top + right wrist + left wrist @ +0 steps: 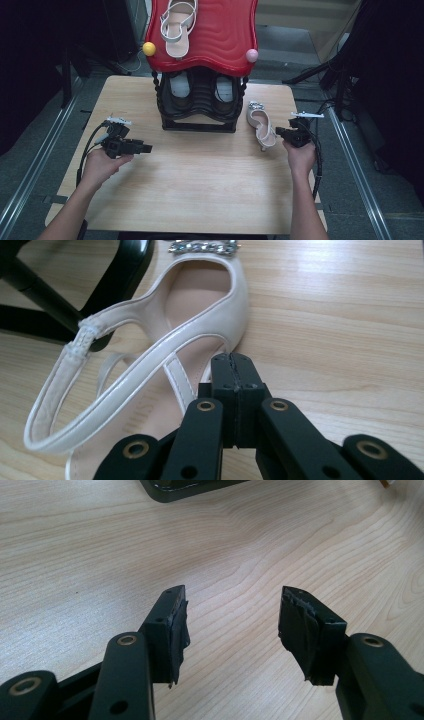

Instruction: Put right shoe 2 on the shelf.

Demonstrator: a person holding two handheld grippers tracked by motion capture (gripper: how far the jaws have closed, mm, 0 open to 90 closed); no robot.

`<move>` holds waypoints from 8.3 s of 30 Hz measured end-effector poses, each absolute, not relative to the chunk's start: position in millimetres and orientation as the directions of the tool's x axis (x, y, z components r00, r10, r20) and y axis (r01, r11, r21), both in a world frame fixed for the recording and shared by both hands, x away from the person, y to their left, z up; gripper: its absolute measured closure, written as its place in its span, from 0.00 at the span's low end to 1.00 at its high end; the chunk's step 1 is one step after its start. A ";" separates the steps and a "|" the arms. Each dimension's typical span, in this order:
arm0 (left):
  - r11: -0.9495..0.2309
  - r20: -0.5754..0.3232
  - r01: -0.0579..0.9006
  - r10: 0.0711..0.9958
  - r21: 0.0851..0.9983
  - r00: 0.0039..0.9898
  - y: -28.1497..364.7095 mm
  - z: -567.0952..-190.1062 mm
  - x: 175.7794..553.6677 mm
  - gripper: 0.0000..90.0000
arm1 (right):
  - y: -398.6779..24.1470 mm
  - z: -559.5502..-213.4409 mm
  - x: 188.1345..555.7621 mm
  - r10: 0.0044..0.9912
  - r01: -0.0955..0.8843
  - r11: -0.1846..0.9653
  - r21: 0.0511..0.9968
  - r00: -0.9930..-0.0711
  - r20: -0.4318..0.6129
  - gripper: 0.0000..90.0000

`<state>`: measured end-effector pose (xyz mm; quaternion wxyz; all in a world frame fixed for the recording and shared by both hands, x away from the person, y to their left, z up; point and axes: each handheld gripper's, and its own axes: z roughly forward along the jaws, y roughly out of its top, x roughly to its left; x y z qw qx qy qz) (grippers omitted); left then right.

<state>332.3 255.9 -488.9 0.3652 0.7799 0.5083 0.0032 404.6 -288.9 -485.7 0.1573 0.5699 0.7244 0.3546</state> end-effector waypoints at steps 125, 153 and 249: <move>-0.250 -0.352 0.788 0.790 0.563 0.502 253.2 -492.0 332.5 0.51 | -248.0 -447.6 452.3 0.907 0.766 0.038 0.641 -0.295 0.299 0.98; -0.259 -0.346 0.786 0.789 0.561 0.507 251.2 -493.0 332.4 0.51 | -245.8 -356.9 456.0 0.869 0.707 -0.009 0.707 -0.344 0.355 0.98; -0.288 -0.346 0.780 0.773 0.556 0.532 245.3 -492.8 332.7 0.51 | -72.2 -178.2 465.2 0.834 0.464 0.161 0.871 -0.536 0.131 0.94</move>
